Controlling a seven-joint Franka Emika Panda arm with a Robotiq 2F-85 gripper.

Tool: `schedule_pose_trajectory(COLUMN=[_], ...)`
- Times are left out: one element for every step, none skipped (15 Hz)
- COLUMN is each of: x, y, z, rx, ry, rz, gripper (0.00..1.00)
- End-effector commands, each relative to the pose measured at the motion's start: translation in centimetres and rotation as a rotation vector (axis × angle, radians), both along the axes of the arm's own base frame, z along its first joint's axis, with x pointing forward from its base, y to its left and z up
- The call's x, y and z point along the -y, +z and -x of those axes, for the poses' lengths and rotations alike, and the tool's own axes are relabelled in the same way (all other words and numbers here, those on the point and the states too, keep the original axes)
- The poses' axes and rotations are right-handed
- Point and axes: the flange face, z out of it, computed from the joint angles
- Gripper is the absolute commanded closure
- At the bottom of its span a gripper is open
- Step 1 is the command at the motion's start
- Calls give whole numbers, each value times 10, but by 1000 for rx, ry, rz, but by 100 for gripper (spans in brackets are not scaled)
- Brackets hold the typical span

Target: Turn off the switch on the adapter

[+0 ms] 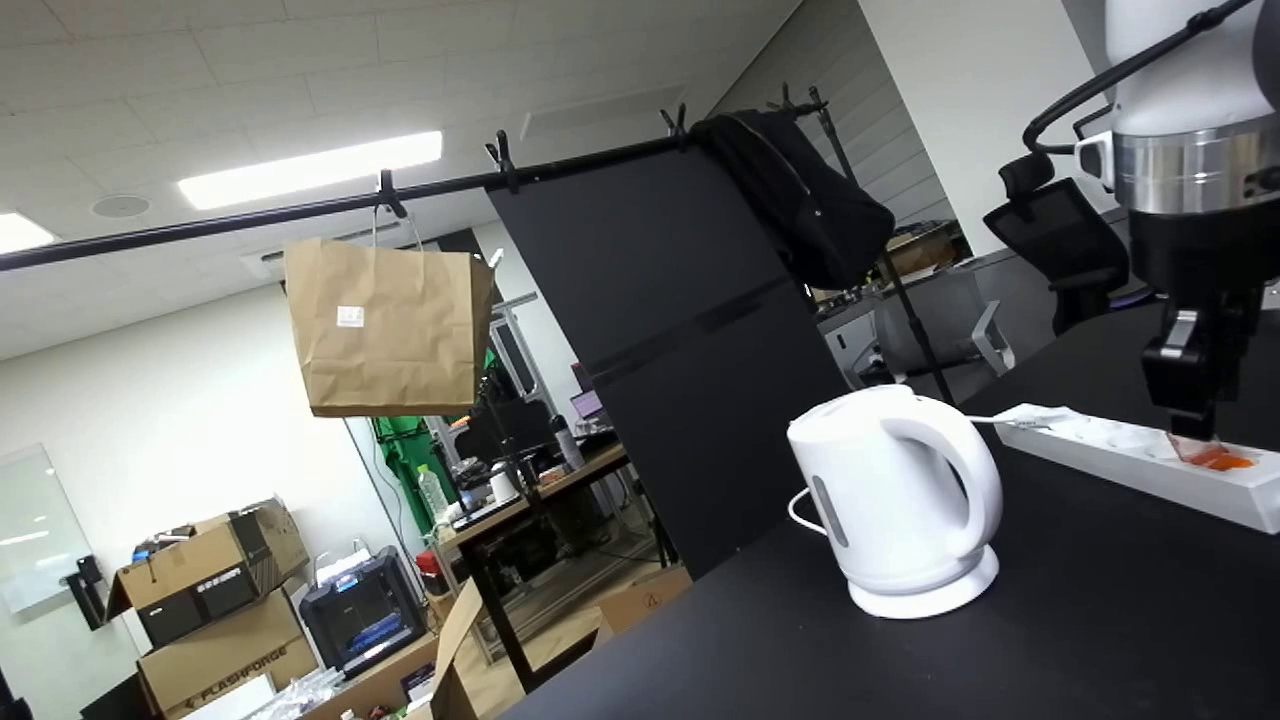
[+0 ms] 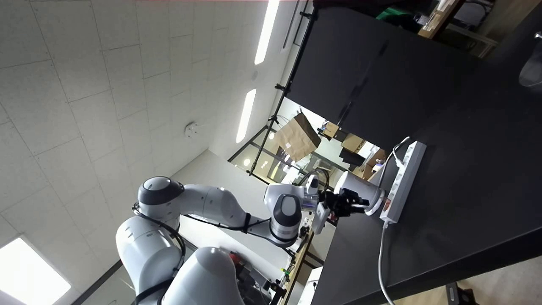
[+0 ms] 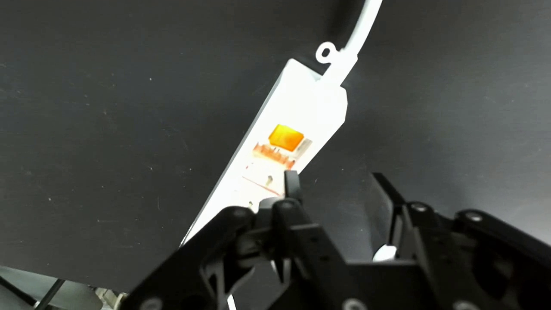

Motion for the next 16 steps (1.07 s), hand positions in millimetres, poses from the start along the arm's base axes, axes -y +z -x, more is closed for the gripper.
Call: schedule_pose_trajectory(x=[2, 2, 3, 3, 3, 3, 3, 3, 3, 3, 3, 3, 3, 4, 4, 4], y=[13, 14, 15, 15, 16, 16, 17, 18, 18, 19, 19, 19, 20, 20, 21, 22], z=[8, 9, 9, 9, 10, 10, 10, 10, 10, 10, 11, 11, 11, 11, 11, 11], rx=[0, 1, 2, 1, 0, -1, 0, 0, 0, -2, -5, -6, -7, -8, -3, 0], ry=[-20, -21, -24, -28, -28, -29, -29, -28, -29, -30, -31, -32, -34, -35, -37, -37], rz=[-15, -11, -8, -5, -2, 0, 2, 5, 6, 9, 11, 12, 12, 11, 9, 12], gripper=[23, 16, 9, 2, 1, 0, 0, 0, 0, 0, 0, 0, 0, 0, 0, 0])
